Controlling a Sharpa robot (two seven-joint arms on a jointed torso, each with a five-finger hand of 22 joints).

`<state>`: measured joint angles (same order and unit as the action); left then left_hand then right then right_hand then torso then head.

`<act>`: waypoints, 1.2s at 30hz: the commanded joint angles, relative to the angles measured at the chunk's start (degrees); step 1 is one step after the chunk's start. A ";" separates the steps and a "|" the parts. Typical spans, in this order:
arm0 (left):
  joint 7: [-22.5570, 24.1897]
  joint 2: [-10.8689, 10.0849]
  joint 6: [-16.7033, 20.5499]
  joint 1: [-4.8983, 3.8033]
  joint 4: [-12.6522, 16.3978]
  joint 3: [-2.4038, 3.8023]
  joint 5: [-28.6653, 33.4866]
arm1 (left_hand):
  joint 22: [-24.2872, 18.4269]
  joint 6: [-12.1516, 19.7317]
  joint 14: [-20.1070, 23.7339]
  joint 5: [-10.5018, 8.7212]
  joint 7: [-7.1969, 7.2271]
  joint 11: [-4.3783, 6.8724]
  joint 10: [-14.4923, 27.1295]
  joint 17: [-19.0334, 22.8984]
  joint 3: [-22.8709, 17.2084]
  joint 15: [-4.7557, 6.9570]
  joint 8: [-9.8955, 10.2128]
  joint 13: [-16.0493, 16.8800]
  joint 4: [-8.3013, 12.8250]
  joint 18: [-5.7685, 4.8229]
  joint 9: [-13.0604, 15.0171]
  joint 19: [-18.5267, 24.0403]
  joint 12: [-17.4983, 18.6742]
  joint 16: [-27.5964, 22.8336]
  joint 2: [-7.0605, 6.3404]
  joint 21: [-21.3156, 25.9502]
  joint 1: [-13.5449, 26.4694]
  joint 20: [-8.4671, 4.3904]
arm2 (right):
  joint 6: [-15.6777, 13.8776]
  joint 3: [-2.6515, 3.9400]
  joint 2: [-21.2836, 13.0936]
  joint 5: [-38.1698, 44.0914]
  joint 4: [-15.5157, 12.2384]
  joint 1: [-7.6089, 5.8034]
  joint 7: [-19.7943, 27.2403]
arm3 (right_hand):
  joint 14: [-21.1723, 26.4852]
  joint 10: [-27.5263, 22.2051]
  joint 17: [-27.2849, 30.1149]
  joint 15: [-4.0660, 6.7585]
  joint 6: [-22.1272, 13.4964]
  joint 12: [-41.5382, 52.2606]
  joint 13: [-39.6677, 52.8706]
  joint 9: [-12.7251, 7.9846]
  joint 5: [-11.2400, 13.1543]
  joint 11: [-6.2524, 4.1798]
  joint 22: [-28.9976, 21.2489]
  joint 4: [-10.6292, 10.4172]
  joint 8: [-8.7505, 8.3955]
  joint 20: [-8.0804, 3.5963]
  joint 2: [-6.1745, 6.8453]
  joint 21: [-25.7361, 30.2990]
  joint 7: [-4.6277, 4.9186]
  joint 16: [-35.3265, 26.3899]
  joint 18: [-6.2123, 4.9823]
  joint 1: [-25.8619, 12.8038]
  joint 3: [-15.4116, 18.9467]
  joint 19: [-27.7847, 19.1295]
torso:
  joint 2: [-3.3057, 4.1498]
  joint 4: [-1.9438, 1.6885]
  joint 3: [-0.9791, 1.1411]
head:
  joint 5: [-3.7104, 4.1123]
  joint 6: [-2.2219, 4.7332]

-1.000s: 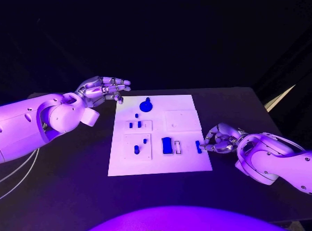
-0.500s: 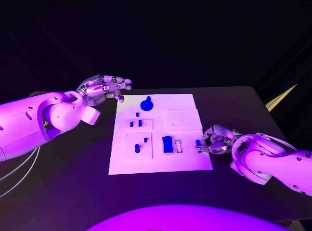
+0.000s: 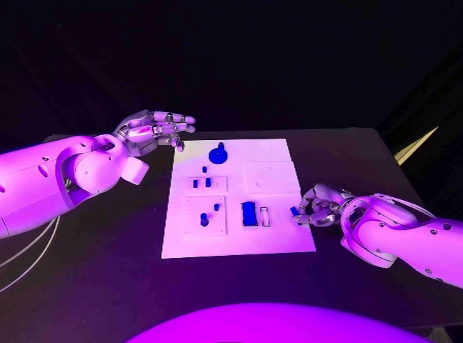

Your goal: Assemble the parts on the task board

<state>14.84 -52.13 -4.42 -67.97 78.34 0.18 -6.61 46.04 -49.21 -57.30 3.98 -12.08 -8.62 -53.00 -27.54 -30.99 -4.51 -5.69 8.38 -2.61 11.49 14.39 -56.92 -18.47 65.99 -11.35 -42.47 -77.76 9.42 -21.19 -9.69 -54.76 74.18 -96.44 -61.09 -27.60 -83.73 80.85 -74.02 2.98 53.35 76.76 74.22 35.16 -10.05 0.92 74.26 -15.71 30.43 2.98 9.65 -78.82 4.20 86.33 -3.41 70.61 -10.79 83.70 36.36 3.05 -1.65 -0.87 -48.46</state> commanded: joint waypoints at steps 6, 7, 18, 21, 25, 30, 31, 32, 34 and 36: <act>0.06 0.05 -0.22 0.02 0.19 0.03 0.07 | -0.55 0.48 0.29 -0.09 -0.38 -0.18 1.21 0.55 1.08 0.12 -1.32 -0.60 -0.21 -0.95 -0.46 0.01 -0.87 -0.52 0.63 1.01 0.04 0.13 | 1.23 -0.28 1.29 1.99 0.86 0.45 -1.52 | -4.59 -0.20 -7.71 0.47 -0.29 -0.52 3.64 -4.72 4.81 -0.58 11.27 1.43 -1.87 -0.30 -0.72 0.12 0.47 0.42 1.09 3.97 -4.08 2.76 | 0.00 -0.06 0.03 | 0.08 0.06; 0.05 0.03 -0.21 0.02 0.19 0.03 0.07 | -0.55 0.48 0.29 -0.09 -0.38 -0.18 1.21 0.55 1.08 0.12 -1.32 -0.60 -0.21 -0.95 -0.46 0.01 -0.87 -0.52 0.63 1.01 0.04 0.13 | 1.34 -0.28 1.37 2.14 0.87 0.47 -1.67 | -4.60 -0.21 -7.75 0.52 -0.27 -0.56 3.65 -4.73 4.01 -0.62 11.28 1.79 -1.91 -0.34 -0.62 0.16 0.44 0.43 1.09 4.48 -4.90 2.76 | 0.00 -0.05 0.03 | 0.03 0.02; 0.02 -0.09 -0.14 0.02 0.24 0.03 0.05 | -0.68 0.47 0.33 -0.09 -0.36 -0.16 1.27 0.59 1.16 0.13 -1.46 -0.61 -0.32 -0.94 -0.59 -0.04 -1.04 -0.47 0.64 1.14 -0.01 0.14 | 0.42 -0.29 1.33 2.53 -0.06 0.57 -2.25 | -4.64 -0.03 -7.89 0.94 0.64 -0.66 3.94 -4.73 -4.20 -1.12 11.61 5.51 -1.90 -0.76 0.84 -0.04 -0.02 0.40 1.16 5.11 -16.01 2.97 | 0.00 0.01 0.05 | -0.13 0.01; 0.01 -0.13 -0.11 0.02 0.24 0.03 0.05 | -0.68 0.47 0.33 -0.09 -0.36 -0.16 1.27 0.59 1.16 0.13 -1.46 -0.61 -0.32 -0.94 -0.59 -0.04 -1.04 -0.47 0.64 1.14 -0.01 0.14 | -0.98 -0.28 1.01 1.76 -1.05 0.57 -2.03 | -4.66 0.15 -7.96 1.05 0.37 -0.70 4.04 -4.01 -5.82 -1.23 11.77 7.63 -1.21 -0.90 0.53 -0.19 -0.12 0.40 1.21 3.79 -21.19 3.07 | -0.02 0.03 0.09 | -0.19 0.02; 0.00 -0.11 -0.07 0.02 0.23 0.03 0.05 | -0.68 0.47 0.33 -0.09 -0.36 -0.16 1.27 0.59 1.16 0.13 -1.46 -0.61 -0.32 -0.94 -0.59 -0.04 -1.04 -0.47 0.64 1.14 -0.01 0.14 | -2.67 -0.26 0.35 0.20 -2.61 0.23 -1.64 | -4.70 0.45 -8.12 0.96 -0.65 -0.64 4.23 -2.59 -6.77 -1.10 12.00 10.34 0.05 -0.87 -0.09 -0.48 0.11 0.44 1.28 1.14 -26.82 3.22 | -0.04 0.03 0.00 | -0.13 0.05; -0.01 -0.04 -0.06 0.02 0.21 0.03 0.04 | -0.68 0.47 0.33 -0.09 -0.36 -0.16 1.27 0.59 1.16 0.13 -1.46 -0.61 -0.32 -0.94 -0.59 -0.04 -1.04 -0.47 0.64 1.14 -0.01 0.14 | -3.93 -0.24 0.11 -2.48 -4.27 -0.97 -0.85 | -4.74 0.70 -8.28 0.91 -1.17 -0.48 4.45 -1.64 -7.04 -1.02 12.19 12.02 0.89 -0.79 -0.25 -0.71 0.18 0.51 1.33 -1.76 -29.73 3.32 | -0.07 0.05 0.00 | -0.06 0.09; -0.01 -0.02 -0.07 0.02 0.20 0.03 0.04 | -0.68 0.47 0.33 -0.09 -0.36 -0.16 1.27 0.59 1.16 0.13 -1.46 -0.61 -0.32 -0.94 -0.59 -0.04 -1.04 -0.47 0.64 1.14 -0.01 0.14 | -4.09 -0.23 0.18 -2.95 -4.61 -1.21 -0.48 | -4.74 0.76 -8.27 0.89 -1.28 -0.44 4.50 -1.48 -7.30 -1.00 12.19 12.25 1.01 -0.78 -0.30 -0.65 0.18 0.50 1.32 -2.58 -30.19 3.31 | -0.05 0.05 0.04 | -0.03 0.09; -0.01 0.00 -0.08 0.02 0.20 0.03 0.04 | -0.68 0.47 0.33 -0.09 -0.36 -0.16 1.27 0.59 1.16 0.13 -1.46 -0.61 -0.32 -0.94 -0.59 -0.04 -1.04 -0.47 0.64 1.14 -0.01 0.14 | -4.21 -0.23 0.31 -3.37 -4.92 -1.41 -0.17 | -4.73 0.76 -8.24 0.89 -1.29 -0.44 4.51 -1.45 -7.31 -1.00 12.21 12.30 1.04 -0.78 -0.29 -0.68 0.18 0.49 1.33 -2.77 -30.27 3.32 | -0.04 0.03 0.03 | 0.01 0.09; 0.00 0.03 -0.08 0.02 0.18 0.03 0.03 | -0.71 0.48 0.34 -0.08 -0.36 -0.16 1.30 0.60 1.14 0.14 -1.48 -0.62 -0.32 -0.94 -0.62 -0.06 -1.07 -0.46 0.68 1.16 -0.07 0.13 | -4.30 -0.22 0.69 -4.19 -5.40 -1.68 0.30 | -4.72 0.83 -8.19 0.89 -1.36 -0.37 4.59 -1.30 -7.21 -0.99 12.21 12.48 1.14 -0.77 -0.15 -0.61 0.17 0.46 1.31 -3.78 -30.49 3.31 | 0.00 -0.02 0.06 | 0.04 0.15; 0.00 0.04 -0.09 0.02 0.18 0.03 0.03 | -0.71 0.48 0.34 -0.08 -0.36 -0.16 1.30 0.60 1.14 0.14 -1.48 -0.62 -0.32 -0.94 -0.62 -0.06 -1.07 -0.46 0.68 1.16 -0.07 0.13 | -4.24 -0.22 1.15 -4.99 -5.71 -1.85 0.60 | -4.72 0.82 -8.18 0.88 -1.38 -0.40 4.57 -1.28 -7.18 -0.99 12.18 12.50 1.15 -0.77 -0.14 -0.49 0.17 0.46 1.29 -4.00 -30.52 3.28 | 0.02 -0.06 0.07 | 0.00 0.12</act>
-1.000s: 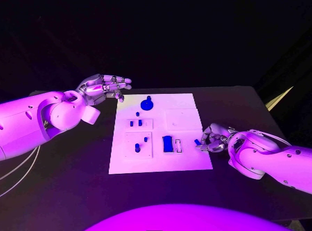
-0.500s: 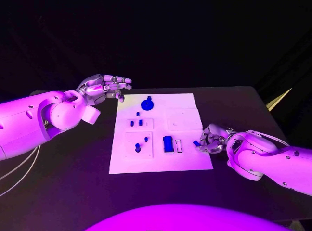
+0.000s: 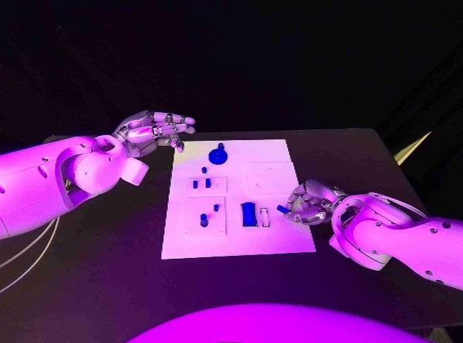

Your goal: Assemble the parts on the task board

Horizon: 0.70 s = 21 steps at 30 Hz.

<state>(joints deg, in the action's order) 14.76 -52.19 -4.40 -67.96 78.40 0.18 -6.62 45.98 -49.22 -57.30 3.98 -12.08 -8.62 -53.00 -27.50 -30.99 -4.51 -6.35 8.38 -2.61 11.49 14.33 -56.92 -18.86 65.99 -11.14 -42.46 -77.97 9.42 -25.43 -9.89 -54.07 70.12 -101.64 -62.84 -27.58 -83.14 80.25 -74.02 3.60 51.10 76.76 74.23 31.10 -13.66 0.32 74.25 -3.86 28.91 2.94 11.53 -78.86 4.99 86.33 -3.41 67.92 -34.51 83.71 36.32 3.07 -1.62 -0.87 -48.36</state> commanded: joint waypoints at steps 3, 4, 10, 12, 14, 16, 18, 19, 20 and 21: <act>0.09 0.11 -0.12 0.02 0.11 0.03 0.04 | -0.65 0.48 0.34 -0.07 -0.36 -0.16 1.30 0.57 1.14 0.14 -0.82 -0.62 -0.32 -0.94 -0.56 -0.06 -0.68 -0.46 0.46 1.16 0.14 0.13 | 0.08 -0.03 1.09 -1.88 -0.70 -0.21 0.83 | -5.30 1.40 -8.18 0.27 0.85 -0.42 4.56 2.79 -3.56 -0.39 12.17 0.68 2.68 -0.73 -2.01 -0.41 -0.63 0.46 1.28 -1.53 -6.84 3.26 | 0.09 -0.09 0.01 | 0.04 -0.05; 0.09 0.10 -0.12 0.02 0.11 0.03 0.04 | -0.65 0.48 0.34 -0.07 -0.36 -0.16 1.30 0.57 1.14 0.14 -0.82 -0.62 -0.32 -0.94 -0.56 -0.06 -0.68 -0.46 0.46 1.16 0.14 0.13 | 0.11 -0.03 1.32 -2.19 -0.73 -0.23 0.88 | -5.29 1.41 -8.12 0.27 0.84 -0.40 4.57 2.81 -3.55 -0.39 12.17 0.69 2.69 -0.73 -2.02 -0.39 -0.63 0.43 1.28 -1.69 -6.86 3.25 | 0.08 -0.05 0.00 | 0.02 -0.05; 0.09 0.08 -0.16 0.02 0.15 0.03 0.04 | -0.65 0.48 0.34 -0.07 -0.36 -0.16 1.30 0.57 1.14 0.14 -0.82 -0.62 -0.32 -0.94 -0.56 -0.06 -0.68 -0.46 0.46 1.16 0.14 0.13 | 0.33 -0.03 2.80 -3.55 -0.33 -0.28 0.64 | -5.31 1.49 -8.18 0.27 0.82 -0.35 4.67 2.88 -3.21 -0.40 12.21 0.40 2.66 -0.71 -2.11 -0.33 -0.67 0.45 1.27 -4.21 -6.85 3.26 | 0.09 -0.01 0.00 | -0.07 -0.17; 0.08 0.09 -0.17 0.02 0.16 0.03 0.04 | -0.65 0.48 0.34 -0.07 -0.36 -0.16 1.30 0.57 1.14 0.14 -0.82 -0.62 -0.32 -0.94 -0.56 -0.06 -0.68 -0.46 0.46 1.16 0.14 0.13 | 0.30 -0.03 3.31 -3.75 0.05 -0.23 0.36 | -5.31 1.52 -8.18 0.26 0.87 -0.31 4.73 2.82 -2.74 -0.40 12.22 0.01 2.55 -0.70 -2.04 -0.26 -0.68 0.45 1.26 -5.74 -6.68 3.25 | 0.08 -0.01 0.03 | -0.10 -0.18; 0.08 0.08 -0.18 0.02 0.17 0.03 0.04 | -0.65 0.48 0.34 -0.07 -0.36 -0.16 1.30 0.57 1.14 0.14 -0.82 -0.62 -0.32 -0.94 -0.56 -0.06 -0.68 -0.46 0.46 1.16 0.14 0.13 | 0.26 -0.03 3.70 -3.85 0.40 -0.19 0.12 | -5.30 1.53 -8.17 0.26 0.93 -0.30 4.77 2.76 -2.55 -0.40 12.25 -0.24 2.45 -0.70 -2.03 -0.32 -0.69 0.44 1.28 -6.62 -6.64 3.28 | 0.08 -0.01 0.04 | -0.15 -0.20; 0.06 0.07 -0.19 0.02 0.18 0.03 0.04 | -0.65 0.48 0.34 -0.07 -0.36 -0.16 1.30 0.57 1.14 0.14 -0.82 -0.62 -0.32 -0.94 -0.56 -0.06 -0.68 -0.46 0.46 1.16 0.14 0.13 | 0.28 -0.03 4.17 -3.93 0.91 -0.12 -0.21 | -5.30 1.56 -8.12 0.27 1.00 -0.25 4.83 2.68 -2.80 -0.40 12.25 -0.47 2.34 -0.71 -1.98 -0.24 -0.69 0.42 1.26 -7.57 -6.64 3.27 | 0.09 -0.01 0.04 | -0.21 -0.23; 0.05 0.07 -0.21 0.02 0.19 0.03 0.04 | -0.65 0.48 0.34 -0.07 -0.36 -0.16 1.30 0.57 1.14 0.14 -0.82 -0.62 -0.32 -0.94 -0.56 -0.06 -0.68 -0.46 0.46 1.16 0.14 0.13 | 0.50 -0.03 4.62 -3.91 1.46 -0.06 -0.66 | -5.30 1.53 -8.14 0.27 1.09 -0.31 4.80 2.61 -2.97 -0.40 12.27 -0.72 2.24 -0.71 -1.98 -0.24 -0.68 0.42 1.27 -8.41 -6.66 3.28 | 0.09 -0.01 0.04 | -0.18 -0.27; 0.04 0.07 -0.22 0.02 0.20 0.03 0.04 | -0.65 0.48 0.34 -0.07 -0.36 -0.16 1.30 0.57 1.14 0.14 -0.82 -0.62 -0.32 -0.94 -0.56 -0.06 -0.68 -0.46 0.46 1.16 0.14 0.13 | 0.65 -0.03 4.78 -3.89 1.65 -0.03 -0.85 | -5.30 1.53 -8.15 0.27 1.11 -0.31 4.81 2.59 -3.01 -0.40 12.27 -0.78 2.21 -0.71 -1.98 -0.25 -0.68 0.42 1.27 -8.61 -6.67 3.28 | 0.09 -0.02 0.04 | -0.17 -0.31; 0.04 0.06 -0.23 0.02 0.21 0.03 0.04 | -0.65 0.48 0.34 -0.07 -0.36 -0.16 1.30 0.57 1.14 0.14 -0.82 -0.62 -0.32 -0.94 -0.56 -0.06 -0.68 -0.46 0.46 1.16 0.14 0.13 | 0.83 -0.04 4.96 -3.87 1.84 0.02 -1.04 | -5.29 1.52 -8.08 0.26 1.15 -0.33 4.81 2.54 -3.08 -0.39 12.25 -0.91 2.14 -0.71 -1.92 -0.15 -0.67 0.40 1.25 -9.16 -6.67 3.26 | 0.08 -0.02 0.04 | -0.18 -0.38; 0.03 0.06 -0.24 0.02 0.22 0.03 0.04 | -0.65 0.48 0.34 -0.07 -0.36 -0.16 1.30 0.57 1.14 0.14 -0.82 -0.62 -0.32 -0.94 -0.56 -0.06 -0.68 -0.46 0.46 1.16 0.14 0.13 | 1.06 -0.04 5.16 -3.83 2.00 0.11 -1.26 | -5.30 1.51 -8.12 0.25 1.21 -0.36 4.80 2.50 -3.09 -0.38 12.27 -1.04 2.08 -0.70 -1.84 -0.18 -0.67 0.41 1.26 -9.66 -6.64 3.28 | 0.09 -0.04 0.06 | -0.22 -0.45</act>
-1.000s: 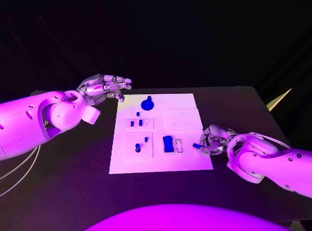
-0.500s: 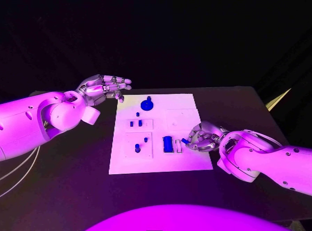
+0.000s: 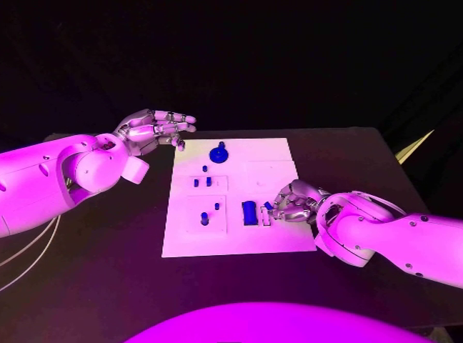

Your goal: Assemble the parts on the task board

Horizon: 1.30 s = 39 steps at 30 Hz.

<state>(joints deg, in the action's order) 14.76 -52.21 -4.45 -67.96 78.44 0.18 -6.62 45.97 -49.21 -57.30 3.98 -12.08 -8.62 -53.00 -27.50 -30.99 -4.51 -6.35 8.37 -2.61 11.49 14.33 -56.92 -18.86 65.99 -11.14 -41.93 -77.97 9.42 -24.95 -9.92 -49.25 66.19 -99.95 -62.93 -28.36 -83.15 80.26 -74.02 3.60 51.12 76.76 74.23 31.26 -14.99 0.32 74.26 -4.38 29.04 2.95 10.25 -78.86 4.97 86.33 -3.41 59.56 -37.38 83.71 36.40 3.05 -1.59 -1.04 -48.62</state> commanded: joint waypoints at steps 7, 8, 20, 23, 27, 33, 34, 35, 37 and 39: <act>0.00 0.04 -0.27 0.02 0.18 0.03 0.05 | -0.68 0.49 0.35 -0.07 -0.37 -0.16 1.33 0.59 1.10 0.14 -0.86 -0.63 -0.30 -0.94 -0.60 -0.09 -0.73 -0.45 0.50 0.65 0.02 0.12 | 1.63 0.00 1.16 0.86 0.86 0.84 -1.49 | -5.27 1.45 -7.99 0.29 1.75 -0.50 4.73 2.26 -1.51 -0.46 12.27 -0.87 1.99 -0.71 -0.37 -0.06 -0.79 0.35 1.24 -2.88 -3.70 3.27 | -0.01 0.02 0.08 | 0.01 -0.55; -0.03 0.04 -0.30 0.02 0.18 0.03 0.05 | -0.68 0.49 0.35 -0.07 -0.37 -0.16 1.33 0.59 1.10 0.14 -0.86 -0.63 -0.30 -0.94 -0.60 -0.09 -0.73 -0.45 0.50 0.65 0.02 0.12 | 1.78 0.00 1.26 0.98 0.94 0.92 -1.64 | -5.27 1.47 -7.96 0.30 1.82 -0.47 4.75 2.27 -1.49 -0.48 12.26 -0.87 2.02 -0.72 -0.37 -0.03 -0.81 0.34 1.23 -2.95 -3.70 3.26 | 0.00 0.02 0.09 | 0.00 -0.56; -0.19 0.04 -0.51 0.02 0.18 0.03 0.02 | -0.68 0.49 0.35 -0.07 -0.37 -0.16 1.33 0.59 1.10 0.14 -0.86 -0.63 -0.30 -0.94 -0.60 -0.09 -0.73 -0.45 0.50 0.65 0.02 0.12 | 1.88 -0.01 1.75 1.29 0.99 1.29 -1.92 | -5.26 1.50 -7.95 0.35 2.05 -0.44 4.78 2.31 -1.48 -0.57 12.26 -0.75 2.14 -0.74 -0.42 0.00 -0.94 0.33 1.22 -3.04 -3.81 3.25 | -0.01 0.01 0.03 | -0.06 -0.68; -0.21 0.02 -0.51 0.02 0.18 0.03 0.01 | -0.68 0.49 0.35 -0.07 -0.37 -0.16 1.33 0.59 1.10 0.14 -0.86 -0.63 -0.30 -0.94 -0.60 -0.09 -0.73 -0.45 0.50 0.65 0.02 0.12 | 1.67 -0.01 1.78 1.30 1.10 1.30 -1.93 | -5.26 1.52 -7.93 0.37 2.09 -0.41 4.81 2.32 -1.50 -0.60 12.29 -0.68 2.17 -0.75 -0.44 -0.08 -0.97 0.32 1.24 -3.02 -3.85 3.28 | -0.03 0.02 -0.01 | -0.08 -0.69; -0.25 -0.01 -0.56 0.02 0.17 0.03 0.00 | -0.68 0.49 0.35 -0.07 -0.37 -0.16 1.33 0.59 1.10 0.14 -0.86 -0.63 -0.30 -0.94 -0.60 -0.09 -0.73 -0.45 0.50 0.65 0.02 0.12 | 1.27 0.00 1.84 1.30 1.07 1.31 -1.74 | -5.27 1.51 -7.96 0.39 2.11 -0.43 4.79 2.32 -1.52 -0.62 12.29 -0.66 2.18 -0.76 -0.46 -0.08 -0.99 0.33 1.24 -3.04 -3.88 3.28 | 0.01 0.01 0.00 | -0.13 -0.66; -0.32 -0.03 -0.67 0.02 0.17 0.03 -0.03 | -0.68 0.49 0.35 -0.07 -0.37 -0.16 1.33 0.59 1.10 0.14 -0.86 -0.63 -0.30 -0.94 -0.60 -0.09 -0.73 -0.45 0.50 0.65 0.02 0.12 | 0.97 0.00 1.93 1.30 0.91 1.31 -1.53 | -5.29 1.61 -8.05 0.45 2.26 -0.33 4.89 2.30 -1.36 -0.64 12.33 -0.94 2.21 -0.82 -0.52 -0.16 -0.98 0.36 1.26 -3.85 -3.85 3.32 | 0.03 -0.02 0.00 | -0.19 -0.64; -0.33 -0.03 -0.67 0.02 0.17 0.03 -0.04 | -0.68 0.49 0.35 -0.07 -0.37 -0.16 1.33 0.59 1.10 0.14 -0.86 -0.63 -0.30 -0.94 -0.60 -0.09 -0.73 -0.45 0.50 0.65 0.02 0.12 | 0.97 0.00 1.94 1.30 0.90 1.31 -1.52 | -5.28 1.64 -8.03 0.46 2.28 -0.30 4.92 2.29 -1.31 -0.64 12.34 -1.03 2.21 -0.83 -0.53 -0.17 -0.99 0.36 1.26 -4.08 -3.84 3.32 | 0.03 -0.02 0.00 | -0.19 -0.64; -0.33 -0.05 -0.67 0.02 0.17 0.03 -0.06 | -0.68 0.49 0.35 -0.07 -0.37 -0.16 1.33 0.59 1.10 0.14 -0.86 -0.63 -0.30 -0.94 -0.60 -0.09 -0.73 -0.45 0.50 0.65 0.02 0.12 | 0.98 0.00 1.93 1.30 0.92 1.31 -1.51 | -5.29 1.63 -8.04 0.46 2.30 -0.33 4.90 2.27 -1.24 -0.64 12.34 -1.18 2.19 -0.85 -0.55 -0.14 -0.99 0.36 1.26 -4.45 -3.83 3.32 | 0.00 -0.02 -0.01 | -0.21 -0.64; -0.34 -0.06 -0.67 0.02 0.17 0.03 -0.07 | -0.72 0.52 0.38 -0.07 -0.38 -0.18 1.38 0.61 1.12 0.13 -0.90 -0.65 -0.34 -0.94 -0.66 -0.11 -0.78 -0.44 0.51 0.68 0.01 0.13 | 0.99 0.00 1.93 1.29 0.97 1.32 -1.50 | -5.29 1.64 -8.06 0.46 2.33 -0.34 4.91 2.20 -1.05 -0.63 12.33 -1.59 2.13 -0.86 -0.53 -0.07 -0.97 0.37 1.25 -5.40 -3.75 3.32 | -0.02 -0.01 -0.02 | -0.23 -0.65; -0.35 -0.07 -0.68 0.02 0.17 0.03 -0.09 | -0.72 0.52 0.38 -0.07 -0.38 -0.18 1.38 0.61 1.12 0.13 -0.90 -0.65 -0.34 -0.94 -0.66 -0.11 -0.78 -0.44 0.51 0.68 0.01 0.13 | 0.93 0.00 1.93 1.28 1.01 1.32 -1.45 | -5.30 1.65 -8.08 0.44 2.39 -0.38 4.91 2.11 -0.85 -0.60 12.36 -2.14 2.04 -0.86 -0.58 -0.08 -0.95 0.37 1.26 -6.55 -3.69 3.34 | -0.03 0.04 -0.01 | -0.25 -0.68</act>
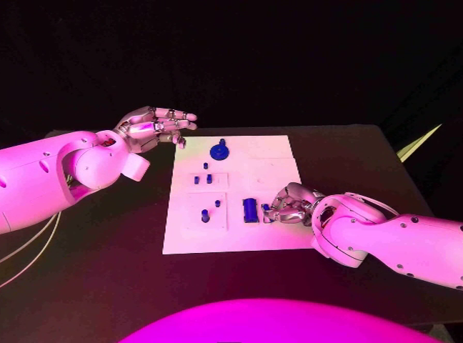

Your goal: Assemble the parts on the task board

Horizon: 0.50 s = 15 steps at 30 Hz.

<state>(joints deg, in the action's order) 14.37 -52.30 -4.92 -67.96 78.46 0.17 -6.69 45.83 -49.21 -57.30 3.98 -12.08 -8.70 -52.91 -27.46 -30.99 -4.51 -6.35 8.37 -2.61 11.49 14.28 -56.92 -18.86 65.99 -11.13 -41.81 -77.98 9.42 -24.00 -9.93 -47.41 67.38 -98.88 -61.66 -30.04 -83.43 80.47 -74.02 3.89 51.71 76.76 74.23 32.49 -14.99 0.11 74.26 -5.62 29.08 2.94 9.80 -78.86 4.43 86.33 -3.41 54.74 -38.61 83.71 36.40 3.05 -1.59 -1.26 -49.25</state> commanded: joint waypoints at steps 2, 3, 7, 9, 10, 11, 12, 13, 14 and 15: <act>0.04 0.03 -0.21 0.02 0.13 0.03 -0.03 | -0.57 0.52 0.38 -0.07 -0.38 -0.09 1.30 0.56 1.12 0.13 -0.90 -0.65 -0.34 -0.95 -0.62 -0.11 -0.77 -0.44 0.50 0.57 0.02 0.13 | -0.08 0.01 0.11 0.08 -0.05 0.05 0.29 | -5.02 1.45 -8.08 0.14 1.84 -0.37 4.93 0.82 -0.59 -0.39 12.38 -1.17 1.95 -0.86 -0.08 -0.11 -0.39 0.37 1.27 -2.43 -2.42 3.35 | -0.01 0.04 0.00 | -0.08 -0.06; 0.04 0.04 -0.22 0.02 0.12 0.03 -0.03 | -0.57 0.52 0.38 -0.07 -0.38 -0.09 1.30 0.56 1.12 0.13 -0.90 -0.65 -0.34 -0.95 -0.62 -0.11 -0.77 -0.44 0.50 0.57 0.02 0.13 | -0.11 0.01 0.12 0.08 -0.05 0.05 0.33 | -5.02 1.48 -8.11 0.13 1.87 -0.34 4.96 0.80 -0.40 -0.38 12.39 -1.28 1.92 -0.85 -0.01 -0.11 -0.39 0.38 1.27 -2.76 -2.38 3.36 | 0.00 0.05 0.02 | -0.10 -0.05; 0.03 0.05 -0.24 0.02 0.10 0.03 -0.06 | -0.57 0.52 0.38 -0.07 -0.38 -0.09 1.30 0.56 1.12 0.13 -0.90 -0.65 -0.34 -0.95 -0.62 -0.11 -0.77 -0.44 0.50 0.57 0.02 0.13 | -0.18 0.02 0.16 0.05 -0.07 0.05 0.47 | -5.03 1.51 -8.11 0.10 2.01 -0.33 5.01 0.65 1.68 -0.35 12.41 -1.82 1.81 -0.83 0.45 -0.04 -0.36 0.38 1.27 -4.44 -2.04 3.37 | -0.03 0.05 0.04 | -0.09 -0.04; 0.02 0.04 -0.24 0.02 0.10 0.03 -0.08 | -0.57 0.52 0.38 -0.07 -0.38 -0.09 1.30 0.56 1.12 0.13 -0.90 -0.65 -0.34 -0.95 -0.62 -0.11 -0.77 -0.44 0.50 0.57 0.02 0.13 | -0.19 0.02 0.16 0.04 -0.08 0.05 0.55 | -5.02 1.46 -8.07 0.09 2.02 -0.43 4.96 0.60 2.35 -0.33 12.41 -1.92 1.75 -0.82 0.70 0.02 -0.35 0.37 1.26 -4.90 -1.91 3.36 | -0.03 0.06 0.03 | -0.11 -0.04; 0.02 0.04 -0.24 0.02 0.10 0.03 -0.08 | -0.57 0.52 0.38 -0.07 -0.38 -0.09 1.30 0.56 1.12 0.13 -0.90 -0.65 -0.34 -0.95 -0.62 -0.11 -0.77 -0.44 0.50 0.57 0.02 0.13 | -0.19 0.02 0.15 0.03 -0.08 0.05 0.61 | -5.02 1.47 -8.09 0.09 2.02 -0.42 4.97 0.58 2.49 -0.32 12.40 -1.93 1.74 -0.81 0.79 0.07 -0.34 0.37 1.25 -5.01 -1.86 3.35 | -0.02 0.06 0.03 | -0.12 -0.04; 0.02 0.04 -0.24 0.02 0.10 0.03 -0.08 | -0.57 0.52 0.38 -0.07 -0.38 -0.09 1.30 0.56 1.12 0.13 -0.90 -0.65 -0.34 -0.95 -0.62 -0.11 -0.77 -0.44 0.50 0.57 0.02 0.13 | -0.19 0.02 0.14 0.01 -0.08 0.05 0.66 | -5.03 1.46 -8.11 0.07 2.03 -0.44 4.97 0.54 2.94 -0.30 12.40 -2.02 1.70 -0.80 1.04 0.11 -0.31 0.38 1.24 -5.37 -1.69 3.35 | -0.02 0.05 0.02 | -0.13 -0.05; 0.02 0.05 -0.25 0.02 0.09 0.03 -0.09 | -0.57 0.52 0.38 -0.07 -0.38 -0.09 1.30 0.56 1.12 0.13 -0.90 -0.65 -0.34 -0.95 -0.62 -0.11 -0.77 -0.44 0.50 0.57 0.02 0.13 | -0.20 0.02 0.13 0.00 -0.07 0.05 0.71 | -5.03 1.44 -8.12 0.06 2.03 -0.47 4.95 0.52 3.18 -0.29 12.39 -2.08 1.67 -0.80 1.14 0.15 -0.31 0.38 1.24 -5.55 -1.62 3.34 | -0.01 0.04 0.02 | -0.12 -0.05; 0.01 0.05 -0.25 0.02 0.09 0.03 -0.09 | -0.57 0.52 0.38 -0.07 -0.38 -0.09 1.30 0.56 1.12 0.13 -0.90 -0.65 -0.34 -0.95 -0.62 -0.11 -0.77 -0.44 0.50 0.57 0.02 0.13 | -0.21 0.02 0.13 -0.01 -0.06 0.05 0.76 | -5.02 1.43 -8.09 0.04 2.05 -0.49 4.95 0.48 3.78 -0.27 12.40 -2.17 1.64 -0.78 1.31 0.15 -0.29 0.37 1.24 -5.85 -1.48 3.35 | -0.01 0.04 0.02 | -0.12 -0.05; 0.01 0.05 -0.25 0.02 0.09 0.03 -0.09 | -0.57 0.52 0.38 -0.07 -0.38 -0.09 1.30 0.56 1.12 0.13 -0.90 -0.65 -0.34 -0.95 -0.62 -0.11 -0.77 -0.44 0.50 0.57 0.02 0.13 | -0.22 0.02 0.13 -0.02 -0.05 0.05 0.80 | -5.03 1.44 -8.12 0.03 2.06 -0.47 4.98 0.45 4.39 -0.27 12.42 -2.23 1.61 -0.77 1.37 0.13 -0.29 0.38 1.24 -6.04 -1.40 3.36 | -0.01 0.04 0.02 | -0.12 -0.05; 0.01 0.05 -0.25 0.02 0.08 0.03 -0.10 | -0.57 0.52 0.38 -0.07 -0.38 -0.09 1.30 0.56 1.12 0.13 -0.90 -0.65 -0.34 -0.95 -0.62 -0.11 -0.77 -0.44 0.50 0.57 0.02 0.13 | -0.23 0.02 0.12 -0.04 -0.04 0.05 0.83 | -5.02 1.44 -8.10 0.03 2.06 -0.47 4.98 0.44 4.55 -0.26 12.42 -2.24 1.60 -0.77 1.38 0.15 -0.29 0.37 1.24 -6.07 -1.38 3.36 | -0.01 0.04 0.02 | -0.12 -0.05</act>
<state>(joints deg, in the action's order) 14.32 -52.30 -4.97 -67.96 78.44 0.17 -6.76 45.82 -49.21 -57.30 3.98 -12.08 -8.70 -52.91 -27.44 -30.99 -4.51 -6.35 8.37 -2.61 11.49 14.28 -56.92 -18.86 65.99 -11.14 -41.81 -77.98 9.42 -24.25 -9.91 -47.34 67.30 -98.87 -61.67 -29.40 -83.44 80.57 -74.02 3.89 52.96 76.76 74.23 32.71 -10.94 0.20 74.26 -6.76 29.73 2.94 10.73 -78.85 4.18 86.33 -3.41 50.80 -39.71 83.71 36.38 3.09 -1.56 -1.38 -49.30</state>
